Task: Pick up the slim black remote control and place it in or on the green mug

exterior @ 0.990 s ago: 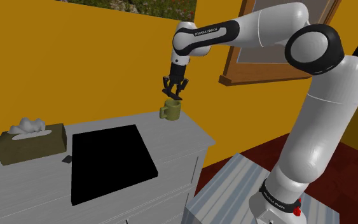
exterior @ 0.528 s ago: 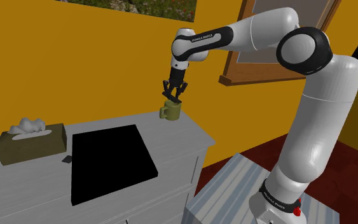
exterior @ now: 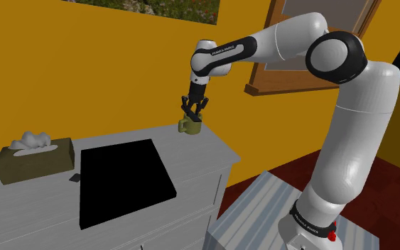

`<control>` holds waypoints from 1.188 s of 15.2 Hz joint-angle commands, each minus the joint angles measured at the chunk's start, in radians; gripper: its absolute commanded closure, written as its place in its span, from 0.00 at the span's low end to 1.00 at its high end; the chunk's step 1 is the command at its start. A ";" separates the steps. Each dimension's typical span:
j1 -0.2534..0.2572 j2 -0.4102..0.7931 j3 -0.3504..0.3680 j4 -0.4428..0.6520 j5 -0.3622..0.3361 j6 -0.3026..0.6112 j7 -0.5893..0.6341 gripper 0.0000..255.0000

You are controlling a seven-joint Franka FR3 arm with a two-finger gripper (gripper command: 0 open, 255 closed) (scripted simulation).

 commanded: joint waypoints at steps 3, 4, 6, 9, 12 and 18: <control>0.000 0.000 0.000 -0.004 0.000 0.001 0.000 1.00; 0.000 0.000 0.000 -0.004 0.000 0.001 0.000 1.00; 0.000 -0.001 0.000 -0.005 0.000 0.001 0.001 0.00; 0.000 0.000 0.000 -0.004 0.000 0.001 0.000 0.00; -0.001 -0.011 -0.001 0.015 0.000 -0.029 0.000 0.00; -0.005 -0.035 -0.003 0.078 0.000 -0.116 0.000 0.00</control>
